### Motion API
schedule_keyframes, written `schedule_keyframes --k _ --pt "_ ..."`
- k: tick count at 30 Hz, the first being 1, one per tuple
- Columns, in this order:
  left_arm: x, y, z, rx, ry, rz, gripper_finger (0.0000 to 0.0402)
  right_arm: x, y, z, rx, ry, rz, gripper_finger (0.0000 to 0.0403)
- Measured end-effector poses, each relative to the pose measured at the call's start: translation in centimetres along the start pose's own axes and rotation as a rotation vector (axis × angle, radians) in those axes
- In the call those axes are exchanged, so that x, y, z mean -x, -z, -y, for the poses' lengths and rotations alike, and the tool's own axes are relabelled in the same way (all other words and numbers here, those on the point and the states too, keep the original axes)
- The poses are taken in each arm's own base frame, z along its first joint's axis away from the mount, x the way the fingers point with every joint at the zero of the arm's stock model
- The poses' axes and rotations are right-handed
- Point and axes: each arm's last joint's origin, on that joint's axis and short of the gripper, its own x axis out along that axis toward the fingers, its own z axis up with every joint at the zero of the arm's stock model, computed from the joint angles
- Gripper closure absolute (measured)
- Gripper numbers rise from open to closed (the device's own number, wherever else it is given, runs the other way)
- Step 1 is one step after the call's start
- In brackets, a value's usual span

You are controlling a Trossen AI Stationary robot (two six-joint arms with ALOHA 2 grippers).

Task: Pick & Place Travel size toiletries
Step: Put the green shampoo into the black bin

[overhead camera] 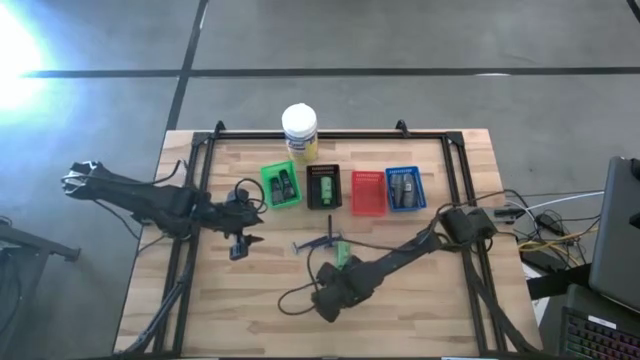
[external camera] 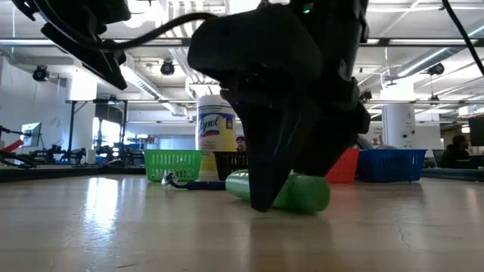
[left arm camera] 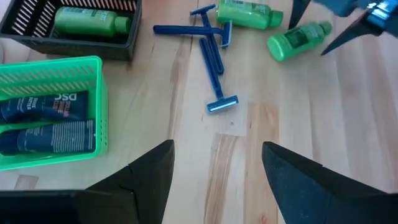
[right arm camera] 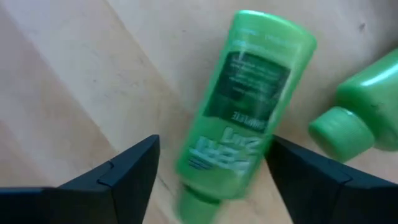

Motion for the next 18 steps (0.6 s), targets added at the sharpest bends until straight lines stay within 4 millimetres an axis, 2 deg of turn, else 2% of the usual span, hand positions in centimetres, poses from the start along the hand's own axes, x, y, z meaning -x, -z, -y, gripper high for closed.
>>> schedule_keyframes --k 3,8,10,14,18 --pt "0.5 0.0 -0.1 0.005 0.009 0.026 0.0154 0.0 -0.7 0.3 -0.007 -0.018 -0.043 0.015" --pt "1.3 0.1 -0.3 0.01 0.019 0.07 0.0154 0.3 -1.5 0.8 -0.03 -0.032 -0.036 0.0236" --pt "1.6 0.1 -0.4 0.011 0.017 0.083 0.0154 0.8 -2.1 1.0 -0.051 -0.036 -0.028 0.0259" --pt "2.1 0.2 -0.6 0.017 -0.013 0.114 0.0154 3.9 -3.9 1.7 -0.14 -0.095 0.027 0.026" --pt "2.4 0.4 -1.0 0.019 -0.079 0.133 0.0154 7.0 -6.9 4.1 -0.315 -0.107 0.119 0.026"
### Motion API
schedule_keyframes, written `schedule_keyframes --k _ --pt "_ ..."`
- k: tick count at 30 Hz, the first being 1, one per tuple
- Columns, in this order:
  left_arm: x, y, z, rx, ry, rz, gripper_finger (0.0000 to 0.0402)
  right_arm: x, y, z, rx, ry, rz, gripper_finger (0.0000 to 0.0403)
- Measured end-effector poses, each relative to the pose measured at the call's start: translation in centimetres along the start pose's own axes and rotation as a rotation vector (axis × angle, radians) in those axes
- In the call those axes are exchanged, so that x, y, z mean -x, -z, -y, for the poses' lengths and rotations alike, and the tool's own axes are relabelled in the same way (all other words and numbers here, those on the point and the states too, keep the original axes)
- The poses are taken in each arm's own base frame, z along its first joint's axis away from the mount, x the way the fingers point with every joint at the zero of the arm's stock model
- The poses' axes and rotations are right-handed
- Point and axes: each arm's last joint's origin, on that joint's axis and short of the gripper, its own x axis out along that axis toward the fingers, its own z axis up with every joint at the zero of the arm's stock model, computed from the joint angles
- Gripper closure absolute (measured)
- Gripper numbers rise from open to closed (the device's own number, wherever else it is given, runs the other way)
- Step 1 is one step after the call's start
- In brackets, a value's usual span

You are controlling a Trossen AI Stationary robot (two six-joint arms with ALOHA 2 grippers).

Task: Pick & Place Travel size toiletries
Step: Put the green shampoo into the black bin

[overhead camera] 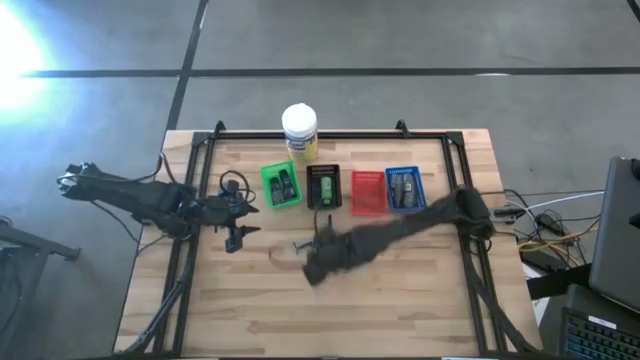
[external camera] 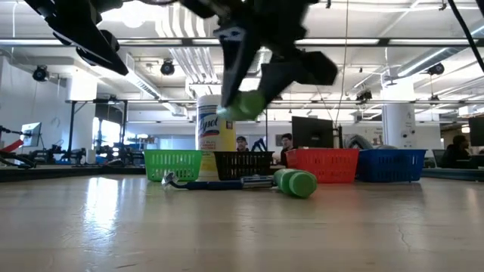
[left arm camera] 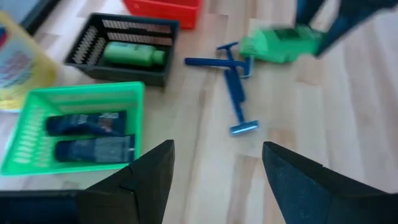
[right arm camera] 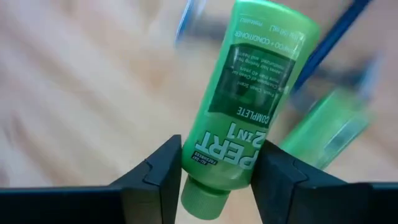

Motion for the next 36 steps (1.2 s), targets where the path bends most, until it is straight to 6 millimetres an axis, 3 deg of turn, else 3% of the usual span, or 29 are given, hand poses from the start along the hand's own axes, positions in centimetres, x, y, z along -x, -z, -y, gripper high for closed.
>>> schedule_keyframes --k 4,9,15,19,26,32,36 --pt "0.1 0.0 -0.2 0.002 -0.024 0.012 0.0154 0.8 -6.1 2.4 -0.198 -0.002 0.084 0.0249" --pt "0.1 -0.1 -0.2 -0.015 -0.026 0.026 0.0154 -0.9 -13.2 6.4 -0.278 0.004 0.119 0.0251" --pt "0.1 -0.2 -0.4 -0.023 -0.105 0.047 0.0154 -1.3 -17.3 10.4 -0.32 0.024 0.107 0.0234" --pt "0.1 -0.3 -0.5 0.0 -0.113 0.052 0.0154 -1.5 -18.4 11.5 -0.286 -0.017 0.058 0.0197" --pt "-0.2 -0.4 -0.8 0.023 -0.145 0.051 0.0154 -2.4 -18.0 12.1 -0.26 0.019 0.048 0.0136" --pt "-0.2 -0.5 -1.1 0.038 -0.163 0.053 0.0154 -1.9 -16.0 10.0 -0.139 -0.04 -0.003 0.0102" --pt "-0.3 -0.5 -1.3 0.046 -0.172 0.054 0.0154 -2.2 -14.6 8.6 -0.018 -0.025 0.029 0.0102"
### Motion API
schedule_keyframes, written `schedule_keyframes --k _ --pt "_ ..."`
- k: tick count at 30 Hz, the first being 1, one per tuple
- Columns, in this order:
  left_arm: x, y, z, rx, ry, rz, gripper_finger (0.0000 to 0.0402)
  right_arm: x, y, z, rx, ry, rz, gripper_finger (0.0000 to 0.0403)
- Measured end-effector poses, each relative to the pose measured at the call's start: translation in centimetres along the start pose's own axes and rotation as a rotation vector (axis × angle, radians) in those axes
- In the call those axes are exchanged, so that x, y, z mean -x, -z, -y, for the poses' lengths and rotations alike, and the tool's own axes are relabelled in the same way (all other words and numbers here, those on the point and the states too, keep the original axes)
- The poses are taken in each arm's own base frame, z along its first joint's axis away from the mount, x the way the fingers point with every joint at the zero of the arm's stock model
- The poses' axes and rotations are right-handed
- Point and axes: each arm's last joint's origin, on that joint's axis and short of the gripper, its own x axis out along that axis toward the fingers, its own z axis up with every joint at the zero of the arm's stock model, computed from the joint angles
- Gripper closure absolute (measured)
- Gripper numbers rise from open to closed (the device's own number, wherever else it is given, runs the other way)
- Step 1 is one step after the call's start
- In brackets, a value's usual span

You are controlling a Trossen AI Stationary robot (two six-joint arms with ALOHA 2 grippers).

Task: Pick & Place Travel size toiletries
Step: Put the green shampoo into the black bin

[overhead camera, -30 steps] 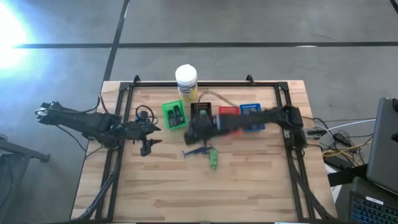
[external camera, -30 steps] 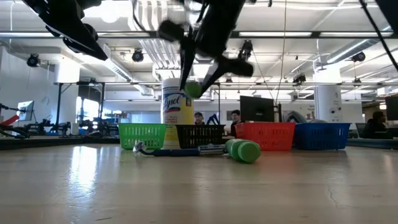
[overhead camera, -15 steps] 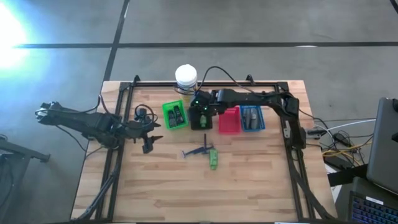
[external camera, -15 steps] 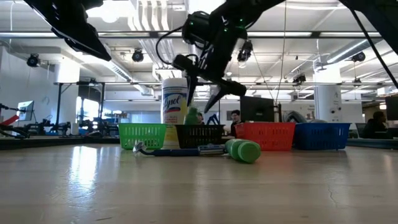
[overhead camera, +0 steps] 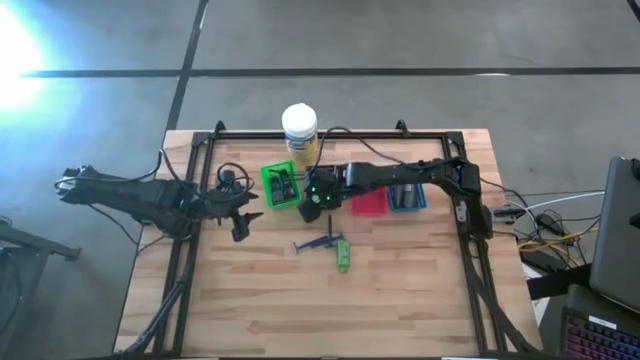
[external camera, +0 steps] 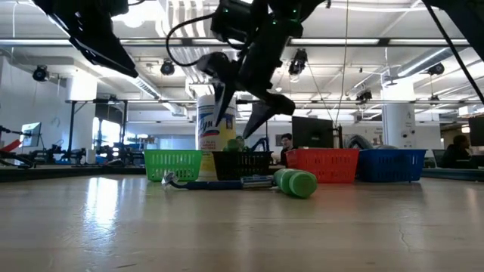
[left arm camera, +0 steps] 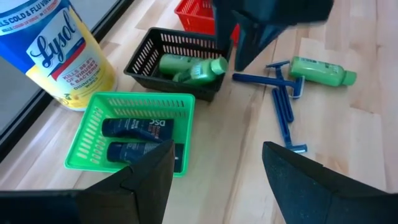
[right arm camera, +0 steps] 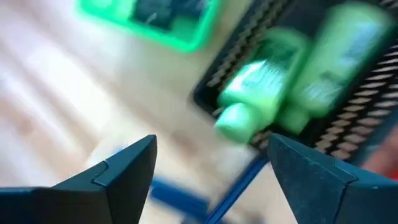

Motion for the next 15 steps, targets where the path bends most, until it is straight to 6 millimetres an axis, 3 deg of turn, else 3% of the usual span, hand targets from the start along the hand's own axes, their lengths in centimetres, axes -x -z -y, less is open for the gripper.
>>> schedule_keyframes --k 4,8,11,15 --pt "0.0 -0.1 -0.1 0.006 -0.004 0.002 0.0154 -0.1 -1.4 1.2 -0.114 0.11 0.138 0.0127" --pt "0.0 -0.1 -0.1 0.02 -0.002 0.002 0.0154 -0.7 -2.9 2.7 -0.141 0.074 0.085 0.0162" --pt "0.0 -0.1 -0.1 0.044 -0.002 0.002 0.0154 -0.9 -2.6 2.5 -0.069 0.025 0.013 0.0182" --pt "0.0 0.0 -0.1 0.067 -0.002 0.001 0.0154 0.2 -1.4 1.7 -0.004 0.003 -0.038 0.0205"
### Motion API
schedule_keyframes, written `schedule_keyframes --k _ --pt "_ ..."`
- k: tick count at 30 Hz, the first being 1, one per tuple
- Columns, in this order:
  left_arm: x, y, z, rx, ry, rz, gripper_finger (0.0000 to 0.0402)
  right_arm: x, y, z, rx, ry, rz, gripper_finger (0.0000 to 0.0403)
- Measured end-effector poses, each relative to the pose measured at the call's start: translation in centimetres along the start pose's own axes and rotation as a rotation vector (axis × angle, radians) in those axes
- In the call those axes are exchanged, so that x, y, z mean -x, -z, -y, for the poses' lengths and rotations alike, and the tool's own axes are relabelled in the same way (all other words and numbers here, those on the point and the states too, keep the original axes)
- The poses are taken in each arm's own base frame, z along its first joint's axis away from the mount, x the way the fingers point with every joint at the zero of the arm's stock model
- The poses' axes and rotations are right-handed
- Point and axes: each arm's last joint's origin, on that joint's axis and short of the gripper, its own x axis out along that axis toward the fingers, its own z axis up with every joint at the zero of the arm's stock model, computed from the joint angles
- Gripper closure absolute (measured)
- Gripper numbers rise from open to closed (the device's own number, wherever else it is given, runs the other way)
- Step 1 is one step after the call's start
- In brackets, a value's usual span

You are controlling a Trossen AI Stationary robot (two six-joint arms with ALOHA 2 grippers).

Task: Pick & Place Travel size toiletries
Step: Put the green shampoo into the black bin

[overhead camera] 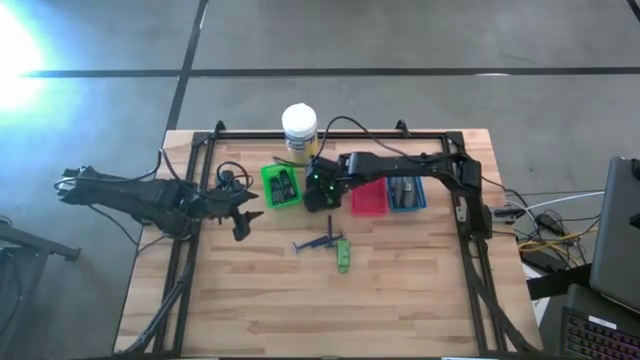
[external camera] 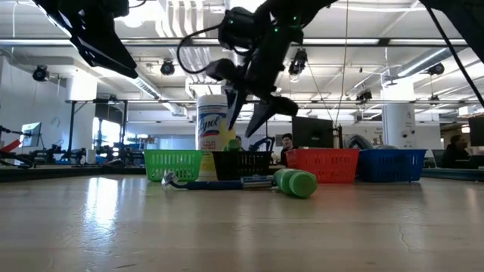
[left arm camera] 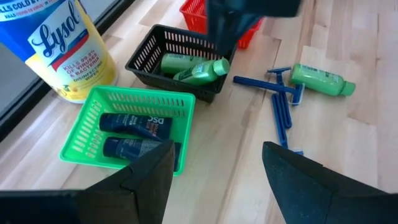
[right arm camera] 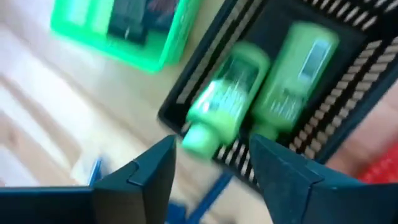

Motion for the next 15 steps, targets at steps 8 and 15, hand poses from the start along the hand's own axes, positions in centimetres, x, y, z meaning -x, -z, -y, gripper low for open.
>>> schedule_keyframes --k 8,15 --pt "-0.1 0.1 0.0 -0.004 -0.001 -0.004 0.0154 -0.9 1.7 -0.2 0.047 0.003 -0.138 0.028" --pt "-0.4 0.5 0.0 -0.001 -0.007 -0.018 0.0154 -2.2 0.5 -0.4 0.027 -0.047 -0.075 0.0357"
